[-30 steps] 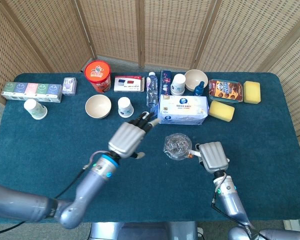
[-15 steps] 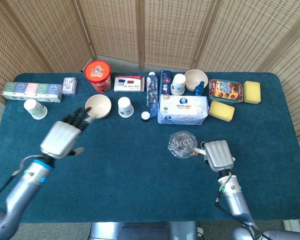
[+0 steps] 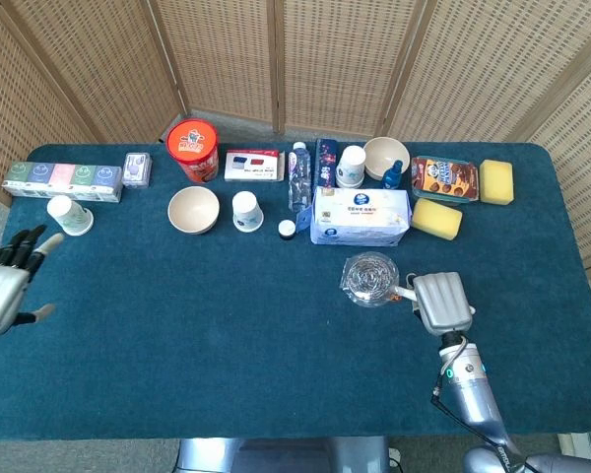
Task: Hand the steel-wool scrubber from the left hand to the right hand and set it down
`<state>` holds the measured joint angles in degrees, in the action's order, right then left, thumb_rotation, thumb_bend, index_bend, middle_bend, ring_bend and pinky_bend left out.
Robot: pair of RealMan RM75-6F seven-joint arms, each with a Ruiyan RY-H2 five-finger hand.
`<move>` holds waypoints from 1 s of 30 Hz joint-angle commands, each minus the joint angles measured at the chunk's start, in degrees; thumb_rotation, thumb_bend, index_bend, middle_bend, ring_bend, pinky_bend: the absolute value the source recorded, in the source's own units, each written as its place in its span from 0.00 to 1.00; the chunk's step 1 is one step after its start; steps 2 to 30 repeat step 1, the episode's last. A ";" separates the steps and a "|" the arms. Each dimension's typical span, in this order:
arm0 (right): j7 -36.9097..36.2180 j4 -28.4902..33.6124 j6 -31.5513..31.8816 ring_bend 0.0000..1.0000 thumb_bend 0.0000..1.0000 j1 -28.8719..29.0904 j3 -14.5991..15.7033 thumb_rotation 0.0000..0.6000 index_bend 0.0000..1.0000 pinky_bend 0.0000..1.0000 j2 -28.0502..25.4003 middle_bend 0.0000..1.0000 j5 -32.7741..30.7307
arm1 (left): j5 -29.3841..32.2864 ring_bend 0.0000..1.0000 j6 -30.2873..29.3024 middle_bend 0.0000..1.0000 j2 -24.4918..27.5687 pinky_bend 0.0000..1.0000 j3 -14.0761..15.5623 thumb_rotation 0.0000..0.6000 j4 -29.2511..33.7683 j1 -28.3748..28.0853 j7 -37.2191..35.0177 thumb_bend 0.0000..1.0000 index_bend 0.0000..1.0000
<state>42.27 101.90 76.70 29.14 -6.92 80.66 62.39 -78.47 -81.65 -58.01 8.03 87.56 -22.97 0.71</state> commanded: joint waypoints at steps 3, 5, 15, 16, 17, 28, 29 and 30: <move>-0.08 0.06 0.05 1.00 0.78 -0.14 -0.01 1.00 0.96 1.00 -0.10 1.00 0.13 | -2.06 0.00 -2.04 0.00 -2.15 0.22 0.44 1.00 -5.03 4.11 -5.39 0.00 0.09; -0.08 0.06 0.05 1.00 0.78 -0.14 -0.01 1.00 0.96 1.00 -0.10 1.00 0.13 | -2.06 0.00 -2.04 0.00 -2.15 0.22 0.44 1.00 -5.03 4.11 -5.39 0.00 0.09; -0.08 0.06 0.05 1.00 0.78 -0.14 -0.01 1.00 0.96 1.00 -0.10 1.00 0.13 | -2.06 0.00 -2.04 0.00 -2.15 0.22 0.44 1.00 -5.03 4.11 -5.39 0.00 0.09; -0.08 0.06 0.05 1.00 0.78 -0.14 -0.01 1.00 0.96 1.00 -0.10 1.00 0.13 | -2.06 0.00 -2.04 0.00 -2.15 0.22 0.44 1.00 -5.03 4.11 -5.39 0.00 0.09; -0.08 0.06 0.05 1.00 0.78 -0.14 -0.01 1.00 0.96 1.00 -0.10 1.00 0.13 | -2.06 0.00 -2.04 0.00 -2.15 0.22 0.44 1.00 -5.03 4.11 -5.39 0.00 0.09; -0.08 0.06 0.05 1.00 0.78 -0.14 -0.01 1.00 0.96 1.00 -0.10 1.00 0.13 | -2.06 0.00 -2.04 0.00 -2.15 0.22 0.44 1.00 -5.03 4.11 -5.39 0.00 0.09; -0.08 0.06 0.05 1.00 0.78 -0.14 -0.01 1.00 0.96 1.00 -0.10 1.00 0.13 | -2.06 0.00 -2.04 0.00 -2.15 0.22 0.44 1.00 -5.03 4.11 -5.39 0.00 0.09; -0.08 0.06 0.05 1.00 0.78 -0.14 -0.01 1.00 0.96 1.00 -0.10 1.00 0.13 | -2.06 0.00 -2.04 0.00 -2.15 0.22 0.44 1.00 -5.03 4.11 -5.39 0.00 0.09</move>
